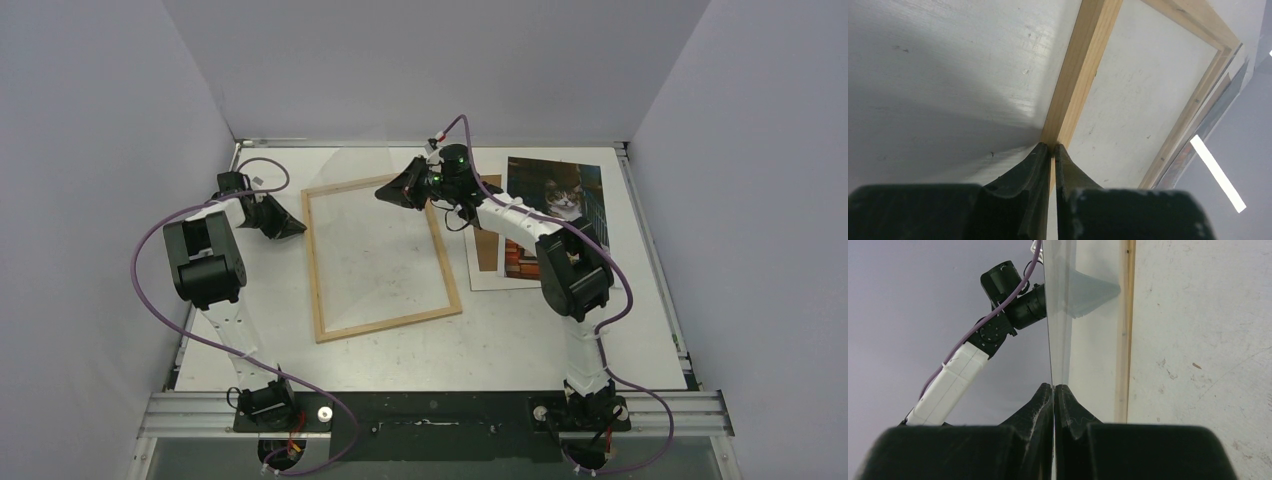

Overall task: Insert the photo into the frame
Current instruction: Place the photo frame item in the photo frame.

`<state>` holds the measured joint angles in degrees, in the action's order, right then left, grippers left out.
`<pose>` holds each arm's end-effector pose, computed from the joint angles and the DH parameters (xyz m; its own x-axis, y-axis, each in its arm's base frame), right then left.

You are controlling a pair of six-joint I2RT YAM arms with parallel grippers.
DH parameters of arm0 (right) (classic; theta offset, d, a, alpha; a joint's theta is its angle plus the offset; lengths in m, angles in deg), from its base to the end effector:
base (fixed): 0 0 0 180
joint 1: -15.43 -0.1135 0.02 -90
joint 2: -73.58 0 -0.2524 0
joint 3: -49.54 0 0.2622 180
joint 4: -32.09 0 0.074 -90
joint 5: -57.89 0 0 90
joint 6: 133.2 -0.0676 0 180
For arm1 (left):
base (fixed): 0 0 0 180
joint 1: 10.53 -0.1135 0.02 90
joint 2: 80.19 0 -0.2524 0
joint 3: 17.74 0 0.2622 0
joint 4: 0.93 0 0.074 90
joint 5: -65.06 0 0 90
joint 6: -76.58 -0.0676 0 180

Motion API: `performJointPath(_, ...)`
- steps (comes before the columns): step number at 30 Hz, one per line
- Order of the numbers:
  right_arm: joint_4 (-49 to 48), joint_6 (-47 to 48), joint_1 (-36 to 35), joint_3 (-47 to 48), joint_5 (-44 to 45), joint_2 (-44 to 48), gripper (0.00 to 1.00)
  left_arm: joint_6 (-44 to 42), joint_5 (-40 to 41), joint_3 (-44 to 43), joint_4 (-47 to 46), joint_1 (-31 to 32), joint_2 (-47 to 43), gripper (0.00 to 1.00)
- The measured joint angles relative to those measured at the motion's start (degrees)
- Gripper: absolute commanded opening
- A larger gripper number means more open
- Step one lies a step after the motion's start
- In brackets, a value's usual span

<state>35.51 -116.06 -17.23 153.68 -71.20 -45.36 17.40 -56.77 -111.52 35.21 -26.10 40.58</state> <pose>0.4112 0.3142 0.2279 -0.9597 0.2658 -0.0915 -0.0205 0.2586 0.9658 0.4355 0.0843 0.0941 -0.7388 -0.6577 -0.1471 -0.4389 0.6351 -0.6356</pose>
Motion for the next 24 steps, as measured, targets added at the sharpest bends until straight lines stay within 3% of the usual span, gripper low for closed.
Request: performJointPath(24, -0.83, -0.92, -0.04, -4.15, 0.85, 0.39, 0.00, -0.04, -0.83, -1.27, 0.83, 0.00, 0.96, 0.06)
